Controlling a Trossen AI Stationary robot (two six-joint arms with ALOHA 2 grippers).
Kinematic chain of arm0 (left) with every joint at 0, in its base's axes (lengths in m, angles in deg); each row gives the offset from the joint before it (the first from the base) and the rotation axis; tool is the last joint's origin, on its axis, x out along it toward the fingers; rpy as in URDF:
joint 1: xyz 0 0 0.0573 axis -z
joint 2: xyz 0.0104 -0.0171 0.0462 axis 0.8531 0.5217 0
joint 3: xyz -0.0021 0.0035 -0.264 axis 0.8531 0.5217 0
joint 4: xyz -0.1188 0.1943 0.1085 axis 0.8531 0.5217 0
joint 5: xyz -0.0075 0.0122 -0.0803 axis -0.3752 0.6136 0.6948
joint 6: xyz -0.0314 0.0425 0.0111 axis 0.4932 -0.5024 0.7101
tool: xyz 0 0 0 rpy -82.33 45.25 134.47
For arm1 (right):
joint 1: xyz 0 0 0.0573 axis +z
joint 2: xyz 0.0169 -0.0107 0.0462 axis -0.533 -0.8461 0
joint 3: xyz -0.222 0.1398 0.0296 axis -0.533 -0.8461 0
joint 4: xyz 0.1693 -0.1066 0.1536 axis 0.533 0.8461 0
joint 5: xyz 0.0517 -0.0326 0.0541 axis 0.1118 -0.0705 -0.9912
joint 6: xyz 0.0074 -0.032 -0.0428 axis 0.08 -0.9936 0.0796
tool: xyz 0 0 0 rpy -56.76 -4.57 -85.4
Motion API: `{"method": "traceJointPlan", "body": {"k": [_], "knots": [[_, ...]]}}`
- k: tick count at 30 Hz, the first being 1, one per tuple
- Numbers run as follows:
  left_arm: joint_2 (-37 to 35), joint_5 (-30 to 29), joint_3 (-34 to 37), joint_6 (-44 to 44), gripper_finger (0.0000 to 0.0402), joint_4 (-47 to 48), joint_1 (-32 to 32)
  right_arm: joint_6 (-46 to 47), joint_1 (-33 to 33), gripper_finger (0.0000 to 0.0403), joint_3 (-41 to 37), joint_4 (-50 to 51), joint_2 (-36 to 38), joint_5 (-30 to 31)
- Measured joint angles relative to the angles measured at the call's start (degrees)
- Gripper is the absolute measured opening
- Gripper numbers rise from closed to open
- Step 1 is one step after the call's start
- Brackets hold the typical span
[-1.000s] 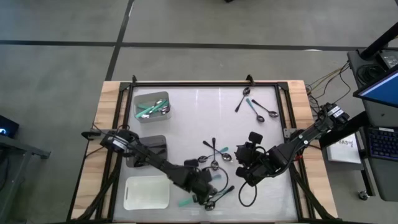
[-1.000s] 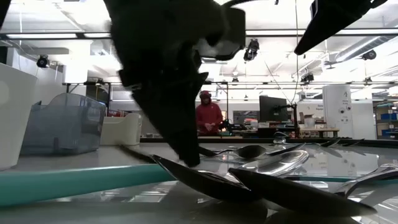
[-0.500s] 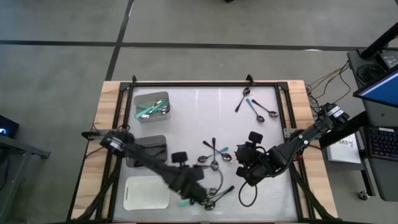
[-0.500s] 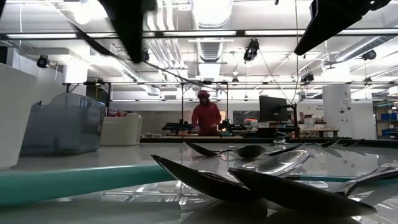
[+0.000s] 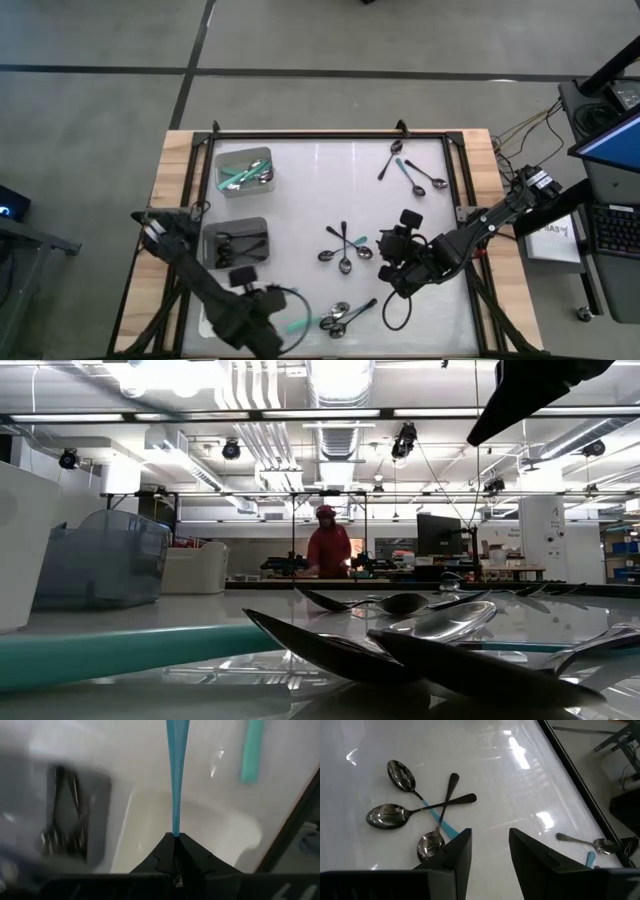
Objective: Sort silverware by color (type)
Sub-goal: Put the blue spoon into the white bin, then put the green spoon into the gray bin
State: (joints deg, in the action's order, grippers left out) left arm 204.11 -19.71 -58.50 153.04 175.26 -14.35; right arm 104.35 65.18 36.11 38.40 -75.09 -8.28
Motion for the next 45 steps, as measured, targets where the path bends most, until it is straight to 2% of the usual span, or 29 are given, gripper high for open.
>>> {"method": "traceJointPlan", "body": {"k": [4, 12, 20, 26, 32, 34, 41, 45], "knots": [[-6.73, 3.61, 8.86, 7.73, 0.0, -2.83, 3.55, 0.02, 0.0, 0.0123, -0.02, -0.03, 0.0, 0.0], [-20.11, 4.14, 28.23, 19.41, 0.0, -21.62, 9.3, 0.05, 0.0, 0.0123, -0.04, 0.01, 0.0, -0.01], [-24.94, 4.19, 42.01, 23.28, 0.0, -33.68, 9.99, 0.05, 0.0, 0.0123, -0.04, 0.08, 0.0, -0.12], [-24.21, 5.98, 43.32, 27.27, 0.0025, -34.12, 9.97, 0.05, 0.0, 0.0123, -0.04, 0.17, 0.0, -0.17], [-23.76, 7.69, 40.28, 27.16, 0.0063, -34.43, 10.01, 0.2, 0.0, 0.0123, -0.04, 0.27, 0.0, -1.71], [-23.74, 4.81, 38.4, 26.06, 0.0075, -34.49, 9.99, 0.77, -0.02, 0.0123, -0.04, 0.28, 0.0, -1.79], [-21.77, -13.7, 30.57, 16.39, 0.0097, -36.09, 8.9, 4.32, -0.01, 0.0123, -0.04, 0.22, 0.0, -3.02], [-17.75, -15.73, 28.65, 13.75, 0.0097, -36.26, 6.83, 5.77, 0.0, 0.0123, -0.04, 0.2, 0.0, -5.21]]}}
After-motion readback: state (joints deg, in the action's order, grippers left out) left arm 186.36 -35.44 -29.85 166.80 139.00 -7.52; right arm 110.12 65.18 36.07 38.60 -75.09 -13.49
